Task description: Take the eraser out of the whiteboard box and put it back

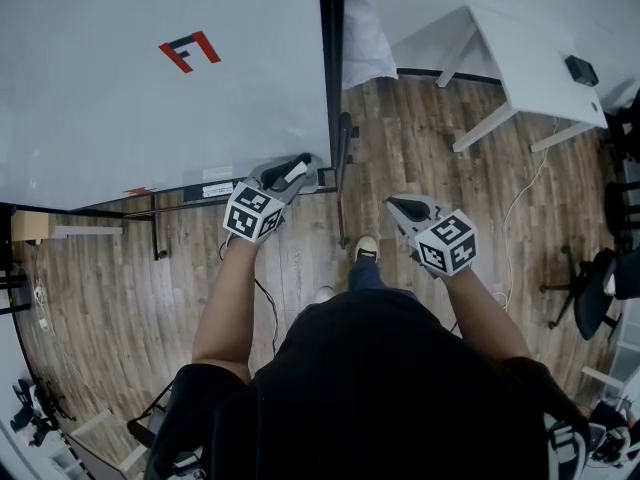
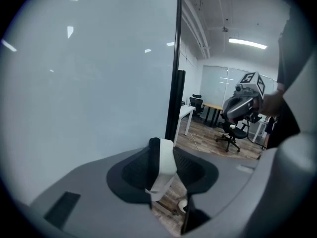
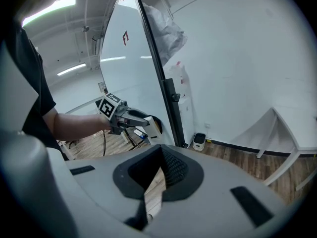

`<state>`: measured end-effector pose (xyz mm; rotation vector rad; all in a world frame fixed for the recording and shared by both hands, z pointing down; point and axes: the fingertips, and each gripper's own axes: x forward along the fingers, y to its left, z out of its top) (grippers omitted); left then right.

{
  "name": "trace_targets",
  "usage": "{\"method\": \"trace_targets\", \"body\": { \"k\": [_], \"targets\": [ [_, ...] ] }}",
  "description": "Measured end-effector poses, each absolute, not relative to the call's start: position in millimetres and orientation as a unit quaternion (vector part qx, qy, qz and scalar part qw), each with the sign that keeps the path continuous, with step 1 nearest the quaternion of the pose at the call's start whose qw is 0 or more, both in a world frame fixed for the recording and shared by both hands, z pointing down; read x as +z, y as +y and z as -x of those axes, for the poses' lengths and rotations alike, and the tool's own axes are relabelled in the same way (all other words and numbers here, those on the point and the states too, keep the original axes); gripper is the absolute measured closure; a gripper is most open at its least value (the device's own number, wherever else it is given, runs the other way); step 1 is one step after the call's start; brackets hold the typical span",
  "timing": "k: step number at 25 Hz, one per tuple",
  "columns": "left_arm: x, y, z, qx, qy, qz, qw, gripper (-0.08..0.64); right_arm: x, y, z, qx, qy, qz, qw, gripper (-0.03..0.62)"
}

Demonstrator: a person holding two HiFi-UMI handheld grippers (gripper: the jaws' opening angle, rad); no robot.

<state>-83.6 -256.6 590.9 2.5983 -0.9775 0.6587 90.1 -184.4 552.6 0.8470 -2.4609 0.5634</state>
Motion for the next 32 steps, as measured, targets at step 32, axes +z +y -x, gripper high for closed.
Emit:
{"method": "trace_targets", "body": {
  "k": [32],
  "targets": [
    [536,-192,138,0.198,-0.381,-0.893,0.134,0.407,519,-144,-62,0.166,-0.913,-0.307,0.209,0.597]
  ]
}}
